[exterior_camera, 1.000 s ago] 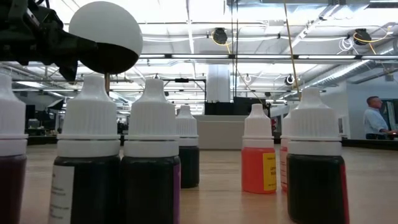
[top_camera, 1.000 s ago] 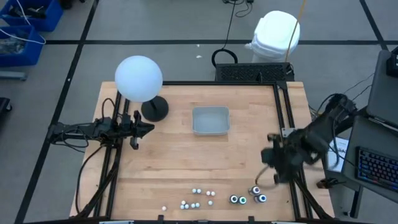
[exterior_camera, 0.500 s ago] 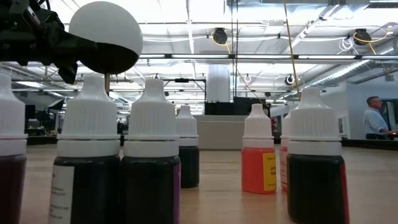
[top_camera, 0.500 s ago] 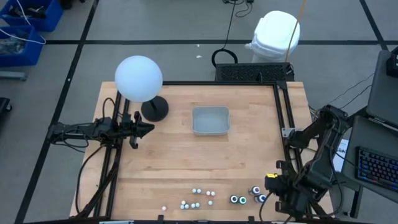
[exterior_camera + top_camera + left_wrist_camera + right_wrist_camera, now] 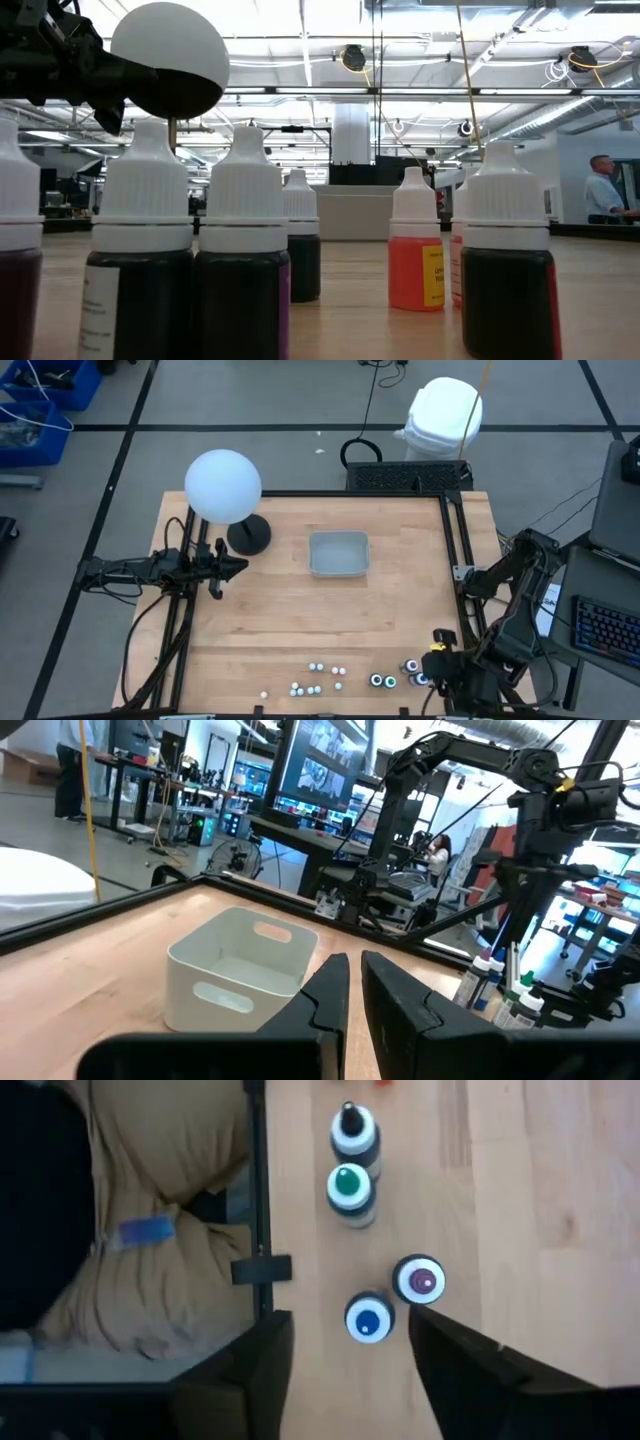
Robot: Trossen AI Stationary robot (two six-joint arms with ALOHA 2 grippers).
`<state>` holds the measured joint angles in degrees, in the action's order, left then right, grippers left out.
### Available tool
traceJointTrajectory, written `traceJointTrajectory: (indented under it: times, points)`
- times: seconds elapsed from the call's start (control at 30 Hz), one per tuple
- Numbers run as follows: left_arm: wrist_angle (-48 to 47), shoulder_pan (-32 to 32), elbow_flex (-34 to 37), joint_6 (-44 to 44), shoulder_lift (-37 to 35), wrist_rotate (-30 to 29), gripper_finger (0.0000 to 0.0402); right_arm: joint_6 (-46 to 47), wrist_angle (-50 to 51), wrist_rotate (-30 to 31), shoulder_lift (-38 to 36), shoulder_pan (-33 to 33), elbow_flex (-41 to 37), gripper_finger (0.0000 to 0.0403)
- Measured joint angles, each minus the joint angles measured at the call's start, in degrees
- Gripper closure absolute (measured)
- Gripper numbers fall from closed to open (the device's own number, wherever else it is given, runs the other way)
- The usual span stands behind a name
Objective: Pick & Place food coloring
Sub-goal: Put the large blue food coloring bottle into the gray bin
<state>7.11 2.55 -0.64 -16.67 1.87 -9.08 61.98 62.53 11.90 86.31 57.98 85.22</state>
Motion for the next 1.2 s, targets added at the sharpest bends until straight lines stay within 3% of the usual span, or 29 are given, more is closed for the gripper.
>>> traceJointTrajectory:
  times: [0.2, 0.63, 1.2]
  points:
    - [0.04, 0.00, 0.00, 0.00, 0.00, -0.02, 0.0364, 4.74, -0.06, -2.84, 2.20, 0.33, -2.88, 0.0173]
    - [0.04, 0.00, 0.00, -0.02, -0.02, -0.02, 0.0364, -1.31, 2.96, -4.72, 9.76, 1.18, -3.66, 0.0168]
    - [0.02, 0.00, 0.02, -0.07, -0.02, -0.02, 0.0364, -2.69, -1.47, 0.07, 10.47, 2.14, -6.81, 0.0170]
